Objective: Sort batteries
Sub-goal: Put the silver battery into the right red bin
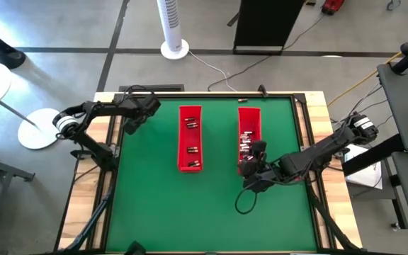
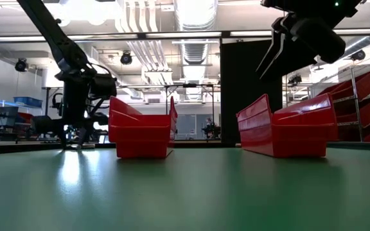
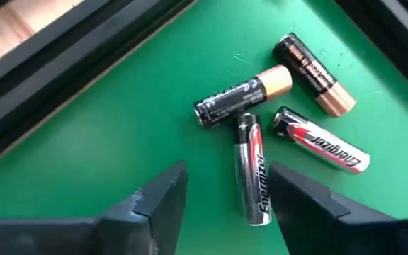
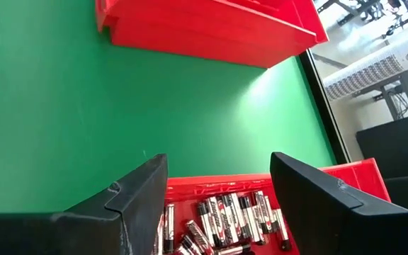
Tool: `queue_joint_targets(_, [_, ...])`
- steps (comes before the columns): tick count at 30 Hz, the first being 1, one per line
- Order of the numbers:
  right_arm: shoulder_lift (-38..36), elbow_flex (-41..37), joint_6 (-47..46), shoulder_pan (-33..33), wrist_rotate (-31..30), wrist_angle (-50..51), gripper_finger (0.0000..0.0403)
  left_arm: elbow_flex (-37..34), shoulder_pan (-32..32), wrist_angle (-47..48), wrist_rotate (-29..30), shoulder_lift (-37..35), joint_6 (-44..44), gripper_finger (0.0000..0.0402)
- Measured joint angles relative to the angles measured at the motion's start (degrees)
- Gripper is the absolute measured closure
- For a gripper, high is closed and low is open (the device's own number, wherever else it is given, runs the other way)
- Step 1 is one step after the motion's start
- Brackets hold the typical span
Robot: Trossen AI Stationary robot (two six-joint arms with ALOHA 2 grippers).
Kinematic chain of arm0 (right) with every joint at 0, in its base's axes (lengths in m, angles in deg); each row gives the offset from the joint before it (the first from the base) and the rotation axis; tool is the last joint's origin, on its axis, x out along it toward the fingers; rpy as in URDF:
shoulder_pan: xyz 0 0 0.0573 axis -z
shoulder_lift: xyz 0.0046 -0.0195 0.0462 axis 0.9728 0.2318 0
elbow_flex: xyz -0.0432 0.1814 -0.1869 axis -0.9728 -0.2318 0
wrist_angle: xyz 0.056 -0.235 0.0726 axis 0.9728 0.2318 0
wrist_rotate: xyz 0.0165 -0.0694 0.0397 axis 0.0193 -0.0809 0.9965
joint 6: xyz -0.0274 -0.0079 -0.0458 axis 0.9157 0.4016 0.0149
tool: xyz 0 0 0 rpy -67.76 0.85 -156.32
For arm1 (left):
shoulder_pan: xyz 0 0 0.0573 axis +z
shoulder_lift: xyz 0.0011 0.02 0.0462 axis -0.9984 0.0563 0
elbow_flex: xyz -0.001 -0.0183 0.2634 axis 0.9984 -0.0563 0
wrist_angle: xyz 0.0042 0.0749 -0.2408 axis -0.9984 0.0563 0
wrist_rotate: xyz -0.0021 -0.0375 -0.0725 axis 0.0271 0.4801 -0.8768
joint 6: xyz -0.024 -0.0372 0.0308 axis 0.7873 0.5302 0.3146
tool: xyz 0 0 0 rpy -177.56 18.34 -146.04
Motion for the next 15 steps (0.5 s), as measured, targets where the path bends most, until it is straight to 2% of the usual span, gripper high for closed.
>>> queue_joint_targets(8, [0.0, -0.2, -0.3, 0.7, 0.0, 0.0, 0.0162, 3.3, -0.6, 5.2, -0.3, 4.2, -3.9, 0.0293])
queue_joint_targets(15, [0.0, -0.2, -0.5, 0.7, 0.0, 0.0, 0.0172, 4.6, -0.9, 5.6, -2.0, 4.6, -14.4, 0.0349])
